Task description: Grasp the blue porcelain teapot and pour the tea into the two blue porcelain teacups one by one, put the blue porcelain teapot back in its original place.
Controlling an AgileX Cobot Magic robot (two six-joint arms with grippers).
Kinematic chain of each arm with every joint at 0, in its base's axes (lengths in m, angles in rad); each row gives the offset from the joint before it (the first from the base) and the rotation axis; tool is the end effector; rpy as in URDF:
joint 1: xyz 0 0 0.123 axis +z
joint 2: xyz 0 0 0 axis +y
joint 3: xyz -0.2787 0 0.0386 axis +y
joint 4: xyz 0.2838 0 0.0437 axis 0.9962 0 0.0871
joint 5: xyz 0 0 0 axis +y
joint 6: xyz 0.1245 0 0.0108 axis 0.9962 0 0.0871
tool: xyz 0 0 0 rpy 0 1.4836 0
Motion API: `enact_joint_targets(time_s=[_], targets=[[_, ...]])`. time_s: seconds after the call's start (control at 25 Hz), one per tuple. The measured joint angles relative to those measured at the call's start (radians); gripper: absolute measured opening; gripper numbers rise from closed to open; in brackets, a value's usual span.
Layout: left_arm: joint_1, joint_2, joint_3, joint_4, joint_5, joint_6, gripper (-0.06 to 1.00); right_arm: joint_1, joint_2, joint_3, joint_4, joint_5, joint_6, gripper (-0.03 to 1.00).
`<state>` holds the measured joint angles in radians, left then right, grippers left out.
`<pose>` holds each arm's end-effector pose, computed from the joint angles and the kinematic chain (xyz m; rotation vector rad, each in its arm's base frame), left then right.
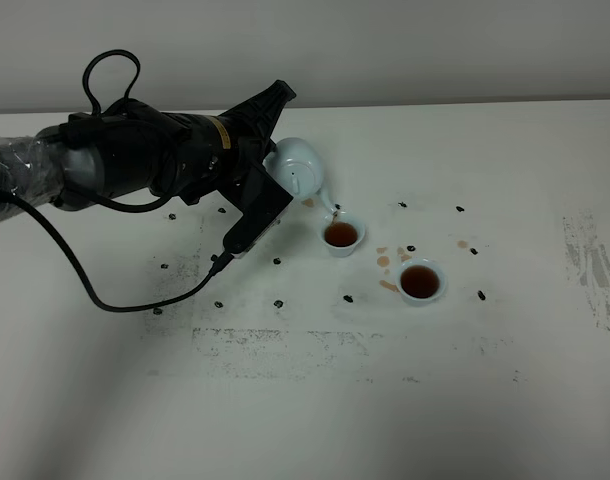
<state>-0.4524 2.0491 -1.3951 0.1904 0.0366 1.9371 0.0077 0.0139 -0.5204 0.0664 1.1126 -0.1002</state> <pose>0.4656 -0.2253 0.1438 2.2460 0.6525 0.9190 0.0571 0.0079 0.2795 -0.1180 2.0846 0.0239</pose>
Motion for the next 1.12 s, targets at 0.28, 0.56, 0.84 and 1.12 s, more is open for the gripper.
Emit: enact_joint_targets(time_s=[0.28,0.56,0.84,1.12], targets=[[0.0,0.0,0.0,0.0,0.0,0.001,0.04,0.0,0.0,0.0,0.0,0.0,0.0,0.56],[0.0,0.0,0.0,0.0,0.0,0.001,0.04,0.0,0.0,0.0,0.0,0.0,0.0,0.56],[0.0,0.0,0.0,-0.001,0.0,-0.01,0.04,0.0,0.0,0.0,0.0,0.0,0.0,0.56],[0.0,0.0,0.0,-0.009,0.0,-0.129,0.04,0.0,0.0,0.0,0.0,0.0,0.0,0.56]])
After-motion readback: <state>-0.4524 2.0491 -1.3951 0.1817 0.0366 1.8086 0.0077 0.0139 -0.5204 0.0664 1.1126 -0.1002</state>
